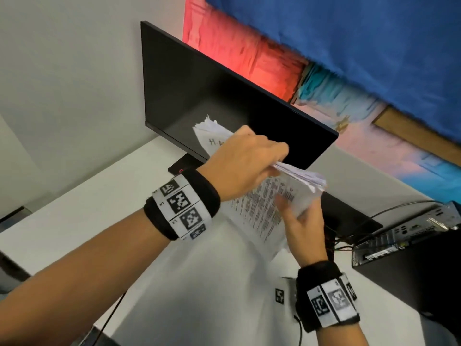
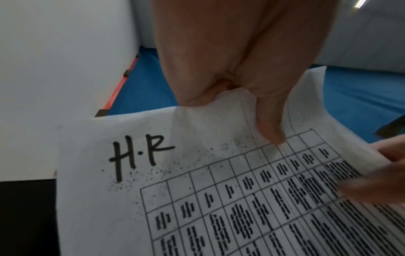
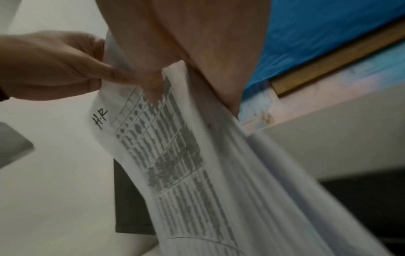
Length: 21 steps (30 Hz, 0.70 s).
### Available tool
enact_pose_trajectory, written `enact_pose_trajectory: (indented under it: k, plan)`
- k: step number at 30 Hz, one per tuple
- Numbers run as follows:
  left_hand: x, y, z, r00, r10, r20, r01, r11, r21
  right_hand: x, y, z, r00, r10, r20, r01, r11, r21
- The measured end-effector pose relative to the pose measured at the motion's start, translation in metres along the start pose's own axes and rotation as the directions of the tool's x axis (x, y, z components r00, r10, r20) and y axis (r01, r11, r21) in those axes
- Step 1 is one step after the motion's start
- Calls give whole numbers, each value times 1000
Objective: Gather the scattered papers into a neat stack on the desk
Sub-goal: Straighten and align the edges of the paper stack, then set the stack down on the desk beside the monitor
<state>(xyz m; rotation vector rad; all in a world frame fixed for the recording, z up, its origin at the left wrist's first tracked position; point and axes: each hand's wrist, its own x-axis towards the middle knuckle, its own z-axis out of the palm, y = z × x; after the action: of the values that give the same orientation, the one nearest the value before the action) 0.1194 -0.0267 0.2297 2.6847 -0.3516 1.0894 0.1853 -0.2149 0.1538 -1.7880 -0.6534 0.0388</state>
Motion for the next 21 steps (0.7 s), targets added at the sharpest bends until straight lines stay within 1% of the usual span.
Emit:
enact_pose_trajectory:
  k: [2,3,4,5,6,7,8,9,10,11,12,13,14,15,16,17,19,21]
  plan:
    - [1,6,-4,998,-12,-68,15,999,47,-1,-6,11,996,-35,-86,39,998,54]
    - [-1,6,-3,993,-56,-106,65,994,83,-3,-8,13,992,-23,-125,36,995,98]
    - [-6,2,-2,983,-128,-134,143,984,108,-7,-8,15,989,-7,-150,27,990,137]
    - [-12,-4,-3,959,-225,-170,242,966,86,-10,-6,15,987,5,-161,21,987,160]
    - [-21,-11,-3,917,-333,-221,343,939,9,-13,-3,14,985,19,-170,11,985,171]
    - [-33,-20,1,861,-450,-238,435,893,-113,-16,1,14,983,33,-180,-1,984,178]
    - [-48,-31,9,794,-577,-191,524,809,-265,-19,5,12,980,50,-192,-14,983,185]
    - [-63,-41,18,723,-687,-75,599,677,-427,-21,9,11,976,69,-204,-28,981,194]
    - [-77,-48,28,659,-747,85,649,508,-567,-24,11,11,974,86,-210,-41,978,207]
    - [-89,-52,35,611,-753,245,675,335,-657,-27,12,12,974,95,-206,-49,975,217]
    - [-98,-53,40,590,-721,363,692,220,-688,-30,12,13,975,100,-196,-55,973,224]
    - [-104,-52,44,596,-679,429,695,169,-699,-33,12,15,976,112,-189,-67,971,230]
    - [-108,-48,47,608,-658,444,688,158,-708,-36,11,18,974,129,-188,-82,967,241]
    - [-108,-41,48,626,-653,427,660,152,-735,-39,10,20,970,149,-193,-95,961,261]
    - [-107,-33,48,630,-671,392,626,139,-768,-41,8,23,965,166,-204,-102,952,289]
    - [-106,-25,48,619,-705,346,593,132,-794,-42,8,25,959,172,-225,-96,945,312]
    - [-106,-13,53,561,-784,265,558,122,-821,-45,10,31,946,173,-276,-76,941,329]
    - [-113,-8,63,486,-840,241,563,90,-821,-49,20,36,941,184,-283,-97,950,296]
